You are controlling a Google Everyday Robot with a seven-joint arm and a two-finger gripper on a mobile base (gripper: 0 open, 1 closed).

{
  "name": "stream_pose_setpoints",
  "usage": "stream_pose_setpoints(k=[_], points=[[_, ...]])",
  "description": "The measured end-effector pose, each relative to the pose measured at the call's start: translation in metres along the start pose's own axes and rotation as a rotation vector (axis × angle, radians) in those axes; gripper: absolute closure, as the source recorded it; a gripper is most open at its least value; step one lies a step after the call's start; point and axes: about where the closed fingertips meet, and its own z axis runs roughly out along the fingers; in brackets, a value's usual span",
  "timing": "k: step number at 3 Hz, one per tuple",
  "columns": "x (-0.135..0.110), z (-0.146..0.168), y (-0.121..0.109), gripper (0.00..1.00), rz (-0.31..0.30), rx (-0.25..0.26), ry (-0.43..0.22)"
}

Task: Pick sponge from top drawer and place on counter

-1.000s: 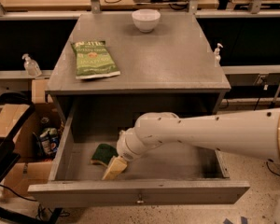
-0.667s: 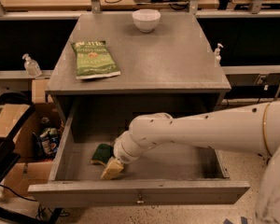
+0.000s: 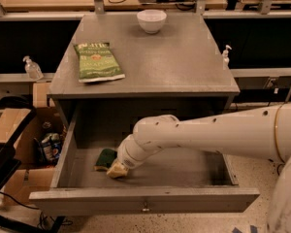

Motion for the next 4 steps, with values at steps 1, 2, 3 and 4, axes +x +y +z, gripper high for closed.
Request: stream_pose_setpoints(k=[1, 2, 3, 4], points=[[-0.002, -0.003, 0.0, 0.96, 0.0, 0.0, 0.0], [-0.002, -0.003, 0.0, 1.0, -0.001, -0.001, 0.0], [-0.005, -0.019, -0.001, 1.0, -0.003, 0.002, -0.038], [-0.021, -0.113, 0.004, 1.0, -0.017, 0.027, -0.101]])
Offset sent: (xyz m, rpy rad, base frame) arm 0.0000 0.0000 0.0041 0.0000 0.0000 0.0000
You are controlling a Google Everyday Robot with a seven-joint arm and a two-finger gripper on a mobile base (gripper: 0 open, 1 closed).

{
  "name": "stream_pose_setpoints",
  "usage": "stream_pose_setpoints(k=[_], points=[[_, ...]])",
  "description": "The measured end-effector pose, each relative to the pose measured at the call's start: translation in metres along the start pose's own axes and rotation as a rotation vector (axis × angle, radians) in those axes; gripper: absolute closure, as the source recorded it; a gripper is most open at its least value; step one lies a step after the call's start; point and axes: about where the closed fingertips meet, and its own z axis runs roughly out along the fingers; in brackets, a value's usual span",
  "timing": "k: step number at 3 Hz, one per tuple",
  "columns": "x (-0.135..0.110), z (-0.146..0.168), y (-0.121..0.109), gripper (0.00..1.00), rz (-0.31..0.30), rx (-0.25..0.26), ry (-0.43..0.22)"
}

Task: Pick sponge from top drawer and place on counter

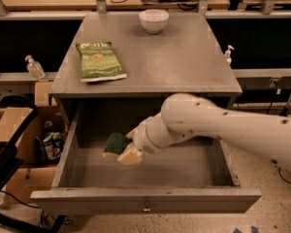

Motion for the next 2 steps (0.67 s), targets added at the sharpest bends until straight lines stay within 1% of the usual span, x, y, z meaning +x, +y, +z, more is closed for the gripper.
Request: stream_pose_setpoints(k=[1, 2], points=[[-0.015, -0.07, 0.006, 1.0, -0.006, 0.003, -0.005], [-0.033, -0.139, -0.013, 1.0, 0.032, 0.027, 0.009]])
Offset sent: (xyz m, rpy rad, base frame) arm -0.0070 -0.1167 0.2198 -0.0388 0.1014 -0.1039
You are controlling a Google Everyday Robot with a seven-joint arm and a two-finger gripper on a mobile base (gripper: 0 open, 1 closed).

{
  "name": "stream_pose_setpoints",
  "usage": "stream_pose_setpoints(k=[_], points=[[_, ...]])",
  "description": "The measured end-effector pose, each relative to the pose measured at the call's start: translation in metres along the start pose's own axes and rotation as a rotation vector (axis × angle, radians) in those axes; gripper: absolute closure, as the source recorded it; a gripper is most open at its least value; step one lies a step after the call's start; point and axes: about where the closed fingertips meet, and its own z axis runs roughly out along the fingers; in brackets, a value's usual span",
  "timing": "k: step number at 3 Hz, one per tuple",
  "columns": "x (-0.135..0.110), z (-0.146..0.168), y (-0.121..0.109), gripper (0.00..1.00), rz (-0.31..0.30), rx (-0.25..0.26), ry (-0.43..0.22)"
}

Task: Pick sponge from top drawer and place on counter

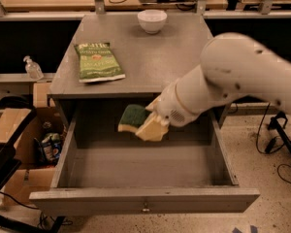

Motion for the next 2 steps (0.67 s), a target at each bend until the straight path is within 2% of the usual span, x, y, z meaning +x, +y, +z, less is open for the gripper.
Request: stream_pose_setpoints(k=[1, 2], points=[[-0.002, -0.047, -0.043, 1.0, 0.092, 0.007, 0.027], [-0.009, -0.079, -0.104, 1.0, 0.188, 0.07, -0.002]])
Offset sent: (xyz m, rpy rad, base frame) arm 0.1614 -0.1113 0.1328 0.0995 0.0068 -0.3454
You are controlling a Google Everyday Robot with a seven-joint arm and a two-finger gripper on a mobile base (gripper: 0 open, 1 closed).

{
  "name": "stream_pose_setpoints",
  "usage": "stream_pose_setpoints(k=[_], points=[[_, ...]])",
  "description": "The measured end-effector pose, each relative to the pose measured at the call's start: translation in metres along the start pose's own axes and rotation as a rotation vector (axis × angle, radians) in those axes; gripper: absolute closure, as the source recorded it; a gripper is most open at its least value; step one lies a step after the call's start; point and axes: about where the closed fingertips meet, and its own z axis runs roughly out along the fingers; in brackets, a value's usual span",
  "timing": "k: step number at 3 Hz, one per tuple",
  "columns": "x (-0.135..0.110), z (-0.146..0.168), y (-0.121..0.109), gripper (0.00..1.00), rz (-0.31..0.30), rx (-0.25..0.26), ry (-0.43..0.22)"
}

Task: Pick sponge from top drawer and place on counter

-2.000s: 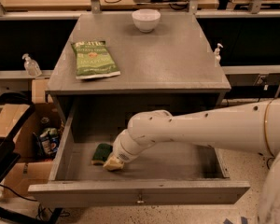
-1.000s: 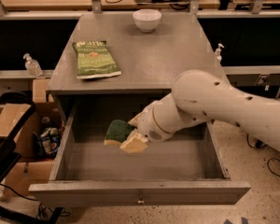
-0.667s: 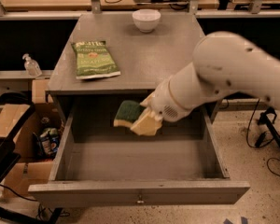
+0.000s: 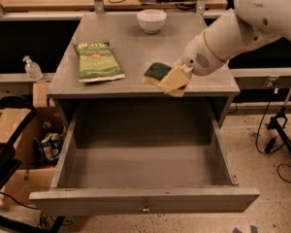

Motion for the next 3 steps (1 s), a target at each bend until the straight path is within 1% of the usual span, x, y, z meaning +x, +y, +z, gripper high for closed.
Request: stream_pose_setpoints(k=[1, 2, 3], points=[[-0.018, -0.026, -0.054, 1.0, 0.067, 0.103, -0.073], [-0.018, -0.025, -0.054, 1.0, 0.069, 0.103, -0.072], [-0.014, -0.017, -0.088, 1.0, 0.139, 0.148, -0.038]])
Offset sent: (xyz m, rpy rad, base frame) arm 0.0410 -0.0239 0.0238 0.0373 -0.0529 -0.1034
